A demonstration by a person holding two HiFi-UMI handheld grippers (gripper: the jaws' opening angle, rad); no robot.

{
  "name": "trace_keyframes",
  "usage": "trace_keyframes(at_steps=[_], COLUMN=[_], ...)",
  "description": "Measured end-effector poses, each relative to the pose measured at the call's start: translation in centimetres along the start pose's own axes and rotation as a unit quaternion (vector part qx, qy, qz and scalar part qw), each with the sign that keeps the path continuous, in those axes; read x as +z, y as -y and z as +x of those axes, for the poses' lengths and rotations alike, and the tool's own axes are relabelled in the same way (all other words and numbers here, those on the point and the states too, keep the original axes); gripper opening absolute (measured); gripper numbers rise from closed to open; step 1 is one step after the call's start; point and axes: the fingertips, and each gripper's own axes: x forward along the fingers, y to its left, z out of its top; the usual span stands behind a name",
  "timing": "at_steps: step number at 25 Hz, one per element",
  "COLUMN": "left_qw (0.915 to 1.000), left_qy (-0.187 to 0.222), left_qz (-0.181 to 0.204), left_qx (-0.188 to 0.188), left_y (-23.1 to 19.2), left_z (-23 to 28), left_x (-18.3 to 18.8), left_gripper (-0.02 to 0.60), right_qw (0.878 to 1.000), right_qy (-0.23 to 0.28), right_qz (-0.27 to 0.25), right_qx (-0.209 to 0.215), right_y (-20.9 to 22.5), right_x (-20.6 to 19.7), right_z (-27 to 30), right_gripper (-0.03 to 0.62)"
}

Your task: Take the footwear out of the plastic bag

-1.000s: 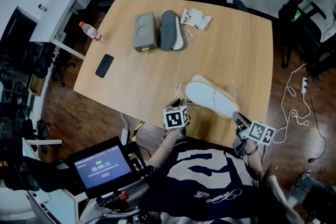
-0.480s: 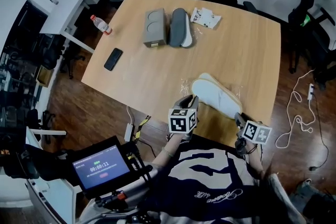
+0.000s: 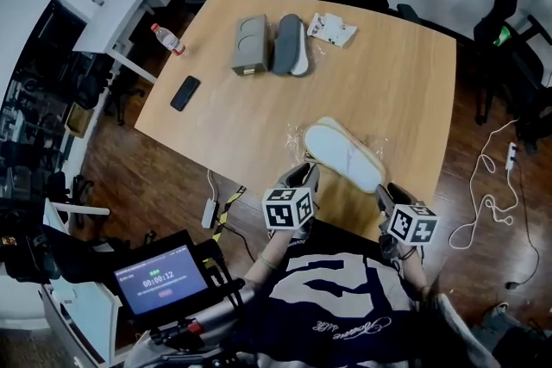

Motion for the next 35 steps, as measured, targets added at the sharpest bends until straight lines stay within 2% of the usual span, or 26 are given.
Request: trace_keyframes(at_steps=[3,8,16,19,21,22,29,35], left_qw=[0.9999,0.9996,0.9984,0.9982,0.9981,0.9980,0.9972,0.9968], left_qy=[0.012,0.014,0.036,0.046,0.052,0.055,0.069,0.067], left_qz=[-0.013,-0.022,-0.036,-0.035,-0.030,-0.028,-0.022,-0.021], left_qx=[0.000,0.007,0.025,0.019,0.013,0.010,-0.017,-0.039], left_y=[2.0,2.2,1.8,1.7,1.7,1.7,2.1,2.0], left_z=[-1.9,-3.7,-7.0,-8.1,-8.9,-9.5,-16.3,-22.3], left_x=[-1.5,-2.7,-3.9,-3.9,-4.1,-4.2,-7.7,-12.4], left_gripper=[0.080,0.080,0.080,0.080,0.080,0.080,0.081,0.080], right_qw=[0.999,0.995,0.991,0.991,0.992,0.992,0.992,0.994], right_qy=[0.006,0.008,0.011,0.013,0.020,0.024,0.036,0.047], right_qz=[-0.024,-0.077,-0.095,-0.098,-0.094,-0.093,-0.091,-0.078], right_qx=[0.028,0.057,0.093,0.092,0.083,0.081,0.079,0.065], right_y=[-0.9,-3.8,-7.4,-8.5,-9.0,-9.4,-13.7,-16.2], right_x=[-0.6,0.1,-1.2,-1.9,-2.3,-2.6,-7.6,-13.1], right_z=[-1.3,-0.5,-1.1,-1.4,-1.6,-1.9,-6.2,-10.3], right_gripper=[0.144,0.138,0.130,0.122,0.045,0.037,0.035,0.034])
